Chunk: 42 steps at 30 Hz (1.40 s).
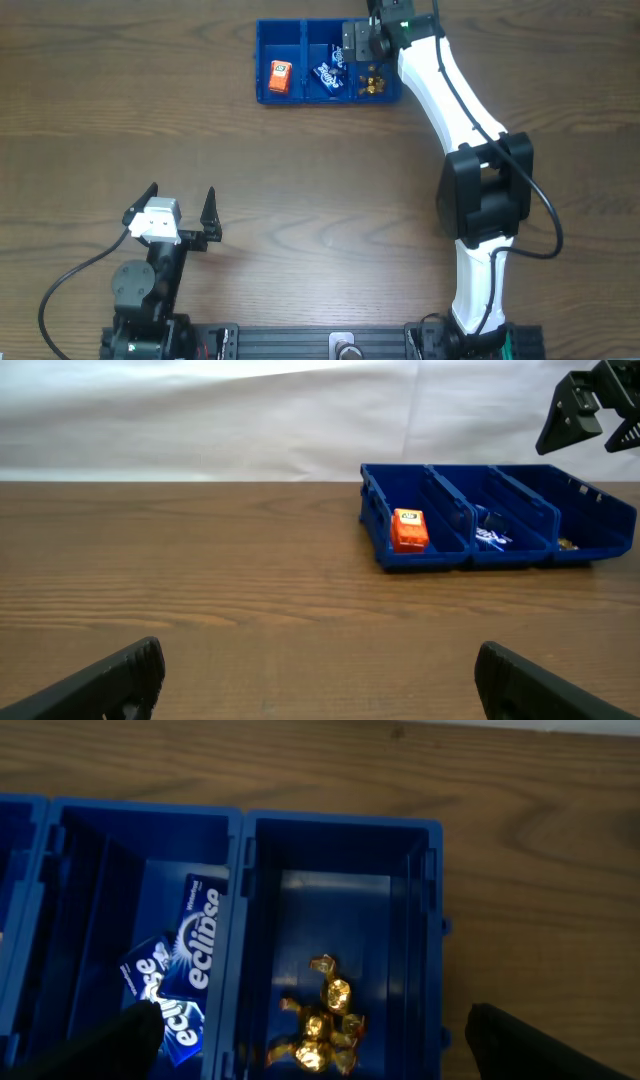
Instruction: Sort Candies Into Trays
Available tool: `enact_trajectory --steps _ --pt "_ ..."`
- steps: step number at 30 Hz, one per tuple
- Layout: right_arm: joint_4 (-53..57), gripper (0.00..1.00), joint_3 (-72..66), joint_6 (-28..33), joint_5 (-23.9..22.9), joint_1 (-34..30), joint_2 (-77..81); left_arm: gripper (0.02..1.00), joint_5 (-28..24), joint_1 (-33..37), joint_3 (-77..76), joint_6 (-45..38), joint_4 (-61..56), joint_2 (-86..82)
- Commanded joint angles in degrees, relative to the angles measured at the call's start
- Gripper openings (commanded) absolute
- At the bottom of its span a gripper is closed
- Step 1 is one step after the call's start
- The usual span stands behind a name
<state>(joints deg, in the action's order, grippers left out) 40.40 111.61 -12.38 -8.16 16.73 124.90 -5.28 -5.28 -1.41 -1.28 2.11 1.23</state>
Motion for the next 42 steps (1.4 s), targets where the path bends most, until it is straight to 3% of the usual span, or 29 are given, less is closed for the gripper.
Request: enact_trajectory --steps 1,5,8,18,26,33,37,42 --pt "4.87 0.998 0.9 0.28 -3.37 -0.35 -1.81 0.998 -1.18 0.28 1.09 0.61 1.92 -0.37" --pt "4.31 0.998 -5.62 0.85 -7.69 0.63 -8.79 0.998 -1.18 0.28 1.09 0.61 1.92 -0.37" --pt "-2.36 0.998 -17.57 1.79 -7.65 0.83 -19.56 0.998 -1.18 0.28 1.09 0.61 1.92 -0.37" --pt "-26.03 0.998 -67.04 1.79 -3.32 -8.04 -60.65 0.996 -1.18 0.28 1.09 0.61 1.92 -0.37" --pt "-36.22 0.998 -93.13 2.32 -2.08 -12.31 -90.95 0.998 -1.18 0.28 1.09 0.61 1.92 -0.37" --pt "-40.7 0.998 -106.66 2.45 -1.97 -12.31 -109.87 0.998 -1.18 0.28 1.09 0.61 1.92 -0.37" --pt "-39.5 0.998 -108.19 5.35 2.49 -12.26 -114.57 0.998 -1.18 0.28 1.09 0.61 1.92 -0.37" --pt "-39.58 0.998 -109.79 9.33 4.37 -12.26 -117.55 0.998 -1.18 0.28 1.09 0.61 1.92 -0.37"
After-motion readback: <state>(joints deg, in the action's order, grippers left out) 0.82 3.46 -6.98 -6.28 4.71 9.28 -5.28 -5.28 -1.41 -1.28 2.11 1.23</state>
